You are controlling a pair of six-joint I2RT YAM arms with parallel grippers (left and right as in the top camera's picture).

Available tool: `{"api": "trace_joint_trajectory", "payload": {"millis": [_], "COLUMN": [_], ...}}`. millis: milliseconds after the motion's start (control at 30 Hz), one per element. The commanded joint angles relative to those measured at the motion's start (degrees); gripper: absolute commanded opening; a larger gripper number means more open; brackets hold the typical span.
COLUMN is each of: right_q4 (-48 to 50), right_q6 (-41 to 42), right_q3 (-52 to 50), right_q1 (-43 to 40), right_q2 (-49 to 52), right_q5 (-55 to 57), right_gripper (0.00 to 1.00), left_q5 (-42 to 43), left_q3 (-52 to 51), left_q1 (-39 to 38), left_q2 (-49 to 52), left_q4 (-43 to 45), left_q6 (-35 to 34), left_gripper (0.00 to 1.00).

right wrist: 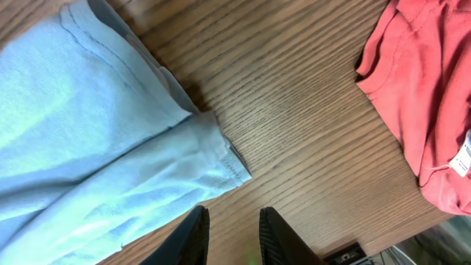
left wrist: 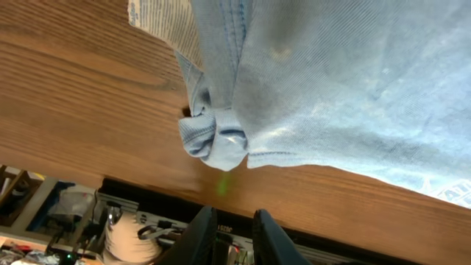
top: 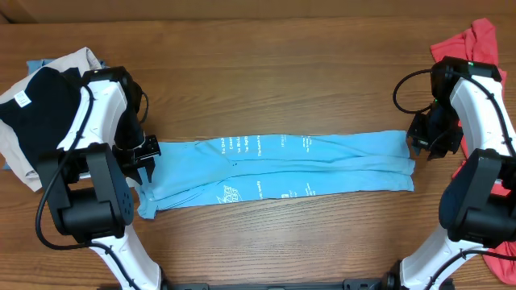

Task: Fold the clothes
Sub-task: 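Hold the folded strip ends with both grippers and pull outward to straighten, then release the strip ends and lift both grippers off the shirt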

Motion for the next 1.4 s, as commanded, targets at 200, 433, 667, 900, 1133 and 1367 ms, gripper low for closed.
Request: {"api": "trace_joint_trajectory", "payload": {"millis": [200,433,667,900,1133,1367], "right_q4": [-0.1,1.1,1.6,1.6,1.9,2.6], "right_q6": [0.1,-4.7,-4.7,-4.8,-10.4,-18.3], "right_q3": [0.4,0.3,0.3,0.3,0.3,-0.4], "right_q1": [-0.4,-0.4,-0.4,-1.2,-4.0,-5.8], "right_q2": [-0.7,-0.7,-0.7,-0.7,-0.7,-0.7], "right_q5": [0.6,-8.9,-8.9,-8.9,-12.4,-22.4], "right_gripper": [0.31,0.54,0.57,0.69,0.76,0.91], "left_q5": [0.3,4.7,8.4,8.4,8.2,3.5], "left_q3": [-0.7,-0.7,-0.7,-3.1,-9.9,-16.3], "left_q1": [0.3,0.2,0.1,-1.5,-3.7,-4.3], "left_q2": [-1.6,-1.6,-1.6,-1.6,-1.6,-1.6], "left_q4": [1.6,6.6,12.2,15.3,20.4,27.8], "left_q6": [-0.2,-0.1,-0.1,-0.2,-0.9,-1.9], "left_gripper": [0.18,0.27,0.31,0.31,0.31,0.32]}}
